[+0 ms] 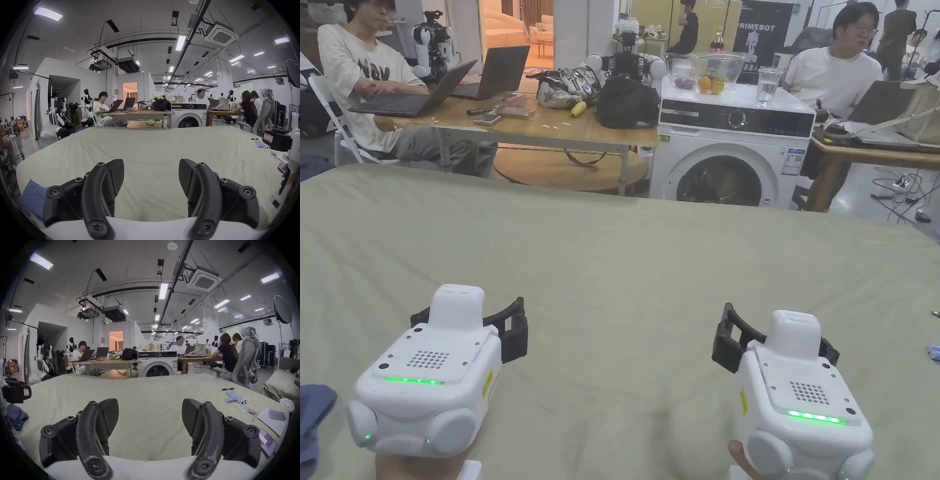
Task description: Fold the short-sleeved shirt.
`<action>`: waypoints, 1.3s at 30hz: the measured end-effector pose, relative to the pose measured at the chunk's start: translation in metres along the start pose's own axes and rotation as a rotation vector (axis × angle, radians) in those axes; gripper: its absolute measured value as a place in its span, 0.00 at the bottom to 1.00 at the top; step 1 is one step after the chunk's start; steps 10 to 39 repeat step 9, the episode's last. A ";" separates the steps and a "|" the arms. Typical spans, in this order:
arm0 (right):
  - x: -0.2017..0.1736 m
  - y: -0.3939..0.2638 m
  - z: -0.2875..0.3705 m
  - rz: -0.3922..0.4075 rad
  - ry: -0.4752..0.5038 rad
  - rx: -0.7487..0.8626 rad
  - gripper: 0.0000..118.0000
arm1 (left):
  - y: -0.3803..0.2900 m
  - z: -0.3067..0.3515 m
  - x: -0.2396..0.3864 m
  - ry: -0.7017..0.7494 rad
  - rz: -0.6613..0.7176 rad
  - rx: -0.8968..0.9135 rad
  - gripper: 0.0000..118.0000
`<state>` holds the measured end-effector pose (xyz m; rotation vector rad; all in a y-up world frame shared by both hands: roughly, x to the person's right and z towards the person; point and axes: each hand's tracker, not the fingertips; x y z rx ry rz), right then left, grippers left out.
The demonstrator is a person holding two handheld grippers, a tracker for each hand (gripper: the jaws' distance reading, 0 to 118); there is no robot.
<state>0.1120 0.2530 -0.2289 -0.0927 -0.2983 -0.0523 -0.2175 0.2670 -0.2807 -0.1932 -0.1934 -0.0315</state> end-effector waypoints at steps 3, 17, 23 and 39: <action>0.004 -0.001 -0.001 -0.016 0.023 0.013 0.70 | -0.001 0.001 -0.001 0.004 0.001 0.009 0.59; 0.003 0.000 0.000 0.030 0.030 0.032 0.70 | -0.001 0.000 -0.002 0.005 0.010 0.012 0.59; 0.003 0.000 0.000 0.030 0.030 0.032 0.70 | -0.001 0.000 -0.002 0.005 0.010 0.012 0.59; 0.003 0.000 0.000 0.030 0.030 0.032 0.70 | -0.001 0.000 -0.002 0.005 0.010 0.012 0.59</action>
